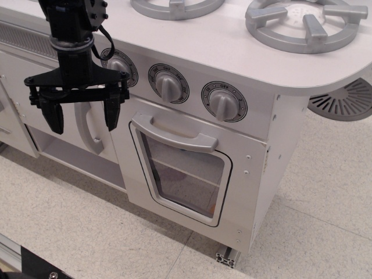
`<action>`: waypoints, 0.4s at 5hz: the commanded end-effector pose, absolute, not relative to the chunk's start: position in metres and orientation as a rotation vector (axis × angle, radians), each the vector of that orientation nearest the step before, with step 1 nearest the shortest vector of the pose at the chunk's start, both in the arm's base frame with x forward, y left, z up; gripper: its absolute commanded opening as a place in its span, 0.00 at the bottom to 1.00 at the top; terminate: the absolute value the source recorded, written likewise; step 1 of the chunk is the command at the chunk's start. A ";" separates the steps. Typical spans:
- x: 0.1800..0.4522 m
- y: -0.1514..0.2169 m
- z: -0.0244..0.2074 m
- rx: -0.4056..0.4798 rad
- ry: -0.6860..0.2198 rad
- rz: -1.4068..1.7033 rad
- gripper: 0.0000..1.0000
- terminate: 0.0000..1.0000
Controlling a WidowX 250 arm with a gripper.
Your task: Open oven
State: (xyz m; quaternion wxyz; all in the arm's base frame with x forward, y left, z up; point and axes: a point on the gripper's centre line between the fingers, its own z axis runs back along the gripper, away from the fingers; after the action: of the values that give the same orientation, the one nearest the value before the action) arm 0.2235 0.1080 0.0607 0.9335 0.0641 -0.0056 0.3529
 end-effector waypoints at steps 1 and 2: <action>0.223 0.108 0.061 0.131 -0.011 0.722 1.00 0.00; 0.225 0.108 0.044 0.031 -0.103 0.974 1.00 0.00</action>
State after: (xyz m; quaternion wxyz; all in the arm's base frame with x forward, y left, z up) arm 0.2224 0.1048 0.0380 0.8796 0.0094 -0.0354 0.4744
